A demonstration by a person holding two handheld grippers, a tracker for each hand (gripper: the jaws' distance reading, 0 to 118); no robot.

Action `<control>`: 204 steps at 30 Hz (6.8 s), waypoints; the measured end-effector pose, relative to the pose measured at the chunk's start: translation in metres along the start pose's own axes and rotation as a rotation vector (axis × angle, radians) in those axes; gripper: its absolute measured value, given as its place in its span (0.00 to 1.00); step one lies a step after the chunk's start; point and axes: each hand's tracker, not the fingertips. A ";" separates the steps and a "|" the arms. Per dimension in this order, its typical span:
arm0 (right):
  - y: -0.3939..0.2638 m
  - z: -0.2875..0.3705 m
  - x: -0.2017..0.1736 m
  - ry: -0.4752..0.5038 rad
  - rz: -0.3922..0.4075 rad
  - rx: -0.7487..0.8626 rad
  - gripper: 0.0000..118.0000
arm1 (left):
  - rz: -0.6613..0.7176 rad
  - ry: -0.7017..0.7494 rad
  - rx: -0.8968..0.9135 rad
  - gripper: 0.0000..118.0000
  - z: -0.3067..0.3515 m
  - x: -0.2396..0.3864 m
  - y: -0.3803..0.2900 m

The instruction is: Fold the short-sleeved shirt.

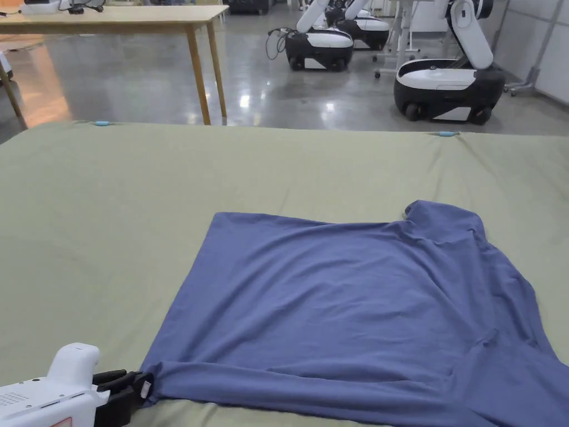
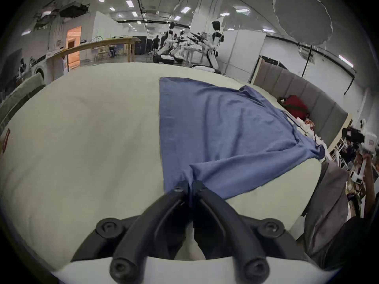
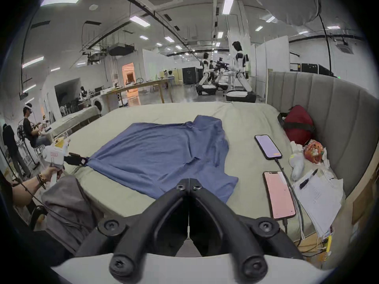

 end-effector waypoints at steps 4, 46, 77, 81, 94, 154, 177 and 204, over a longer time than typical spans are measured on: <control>0.006 -0.021 0.003 -0.039 0.051 -0.105 0.01 | -0.028 0.028 0.021 0.01 0.008 0.015 0.003; 0.098 -0.340 0.088 -0.108 0.126 -0.356 0.03 | 0.034 0.132 -0.062 0.01 -0.158 0.002 0.179; 0.033 -0.018 0.008 -0.031 0.013 0.074 0.01 | 0.068 0.106 0.171 0.00 0.048 0.037 0.076; 0.041 -0.023 0.000 0.005 0.025 0.064 0.01 | 0.098 0.035 0.082 0.53 -0.007 0.011 0.103; 0.032 -0.038 -0.004 -0.035 0.016 -0.031 0.01 | 0.001 0.139 -0.142 0.82 -0.105 -0.009 0.099; 0.004 -0.065 0.066 -0.038 0.076 -0.301 0.97 | 0.018 0.039 -0.057 0.98 0.047 0.060 0.038; 0.014 -0.025 0.001 0.049 -0.018 -0.036 0.01 | 0.019 0.000 -0.090 0.96 -0.108 0.019 0.225; 0.116 -0.145 0.036 0.021 0.081 -0.023 0.05 | -0.297 0.093 -0.142 0.03 -0.206 0.027 0.208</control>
